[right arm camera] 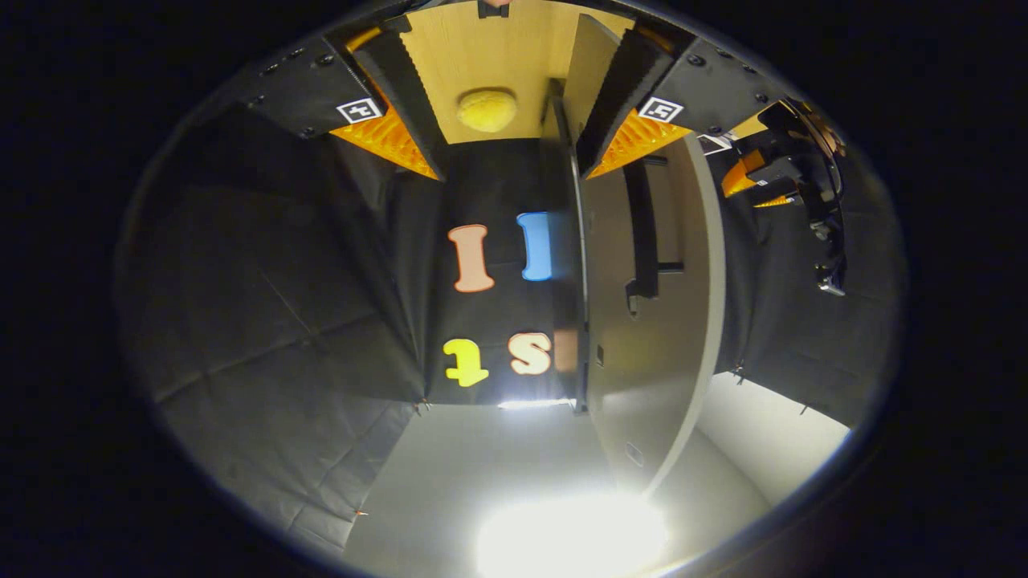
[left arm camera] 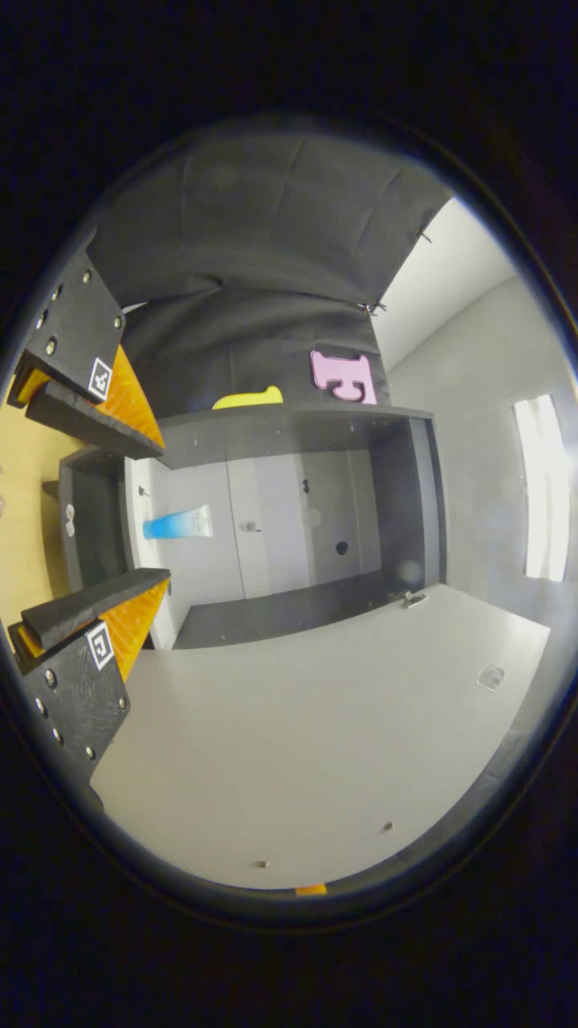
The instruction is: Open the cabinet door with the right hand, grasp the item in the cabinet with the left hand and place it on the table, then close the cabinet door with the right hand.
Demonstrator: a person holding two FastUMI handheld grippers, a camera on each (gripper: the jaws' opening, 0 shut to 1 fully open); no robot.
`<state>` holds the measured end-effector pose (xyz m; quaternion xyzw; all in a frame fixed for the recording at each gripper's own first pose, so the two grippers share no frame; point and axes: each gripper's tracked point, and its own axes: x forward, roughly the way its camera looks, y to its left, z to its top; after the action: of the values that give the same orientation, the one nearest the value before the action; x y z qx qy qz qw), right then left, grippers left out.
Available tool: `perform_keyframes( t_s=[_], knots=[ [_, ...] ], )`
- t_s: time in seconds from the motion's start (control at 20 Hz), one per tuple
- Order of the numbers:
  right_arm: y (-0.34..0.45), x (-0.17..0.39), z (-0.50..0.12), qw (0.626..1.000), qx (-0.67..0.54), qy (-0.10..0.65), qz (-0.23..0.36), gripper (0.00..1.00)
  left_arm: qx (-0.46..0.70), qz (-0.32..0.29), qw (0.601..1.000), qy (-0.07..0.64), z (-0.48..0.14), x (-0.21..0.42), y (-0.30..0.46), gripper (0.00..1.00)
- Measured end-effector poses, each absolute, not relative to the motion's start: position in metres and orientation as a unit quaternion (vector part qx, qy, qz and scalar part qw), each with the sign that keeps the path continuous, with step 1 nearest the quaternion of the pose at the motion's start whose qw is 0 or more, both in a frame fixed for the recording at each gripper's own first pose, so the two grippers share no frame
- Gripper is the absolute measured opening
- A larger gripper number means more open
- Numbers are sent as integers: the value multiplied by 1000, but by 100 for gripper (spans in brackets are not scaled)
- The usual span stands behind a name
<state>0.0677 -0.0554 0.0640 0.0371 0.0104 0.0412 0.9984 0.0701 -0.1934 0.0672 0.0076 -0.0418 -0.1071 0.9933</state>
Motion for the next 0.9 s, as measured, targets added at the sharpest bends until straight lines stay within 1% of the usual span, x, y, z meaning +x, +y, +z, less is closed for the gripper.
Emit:
perform_keyframes(
  t_s=[0.15, 0.45, 0.65, 0.7, 0.8, 0.85, 0.9],
  knots=[
    [-79, 71, 52, 999, 35, 19, -16, 98, 1, -118, 992, -42, 69, 104, -203, 84],
    [-90, 95, 22, 995, 43, 52, -78, 98, -6, -129, 991, -32, 58, 186, -217, 84],
    [-93, 107, 8, 990, 48, 68, -112, 98, -12, -142, 990, -17, 40, 236, -231, 84],
    [-94, 110, 6, 989, 46, 72, -120, 98, -13, -145, 989, -14, 35, 248, -236, 82],
    [-96, 113, -2, 987, 43, 81, -134, 98, -14, -149, 989, -8, 27, 269, -241, 82],
    [-96, 117, -5, 986, 43, 86, -139, 98, -13, -151, 988, -2, 21, 277, -243, 84],
    [-96, 119, -7, 985, 43, 89, -143, 98, -12, -153, 988, 5, 14, 284, -247, 82]
  ],
)
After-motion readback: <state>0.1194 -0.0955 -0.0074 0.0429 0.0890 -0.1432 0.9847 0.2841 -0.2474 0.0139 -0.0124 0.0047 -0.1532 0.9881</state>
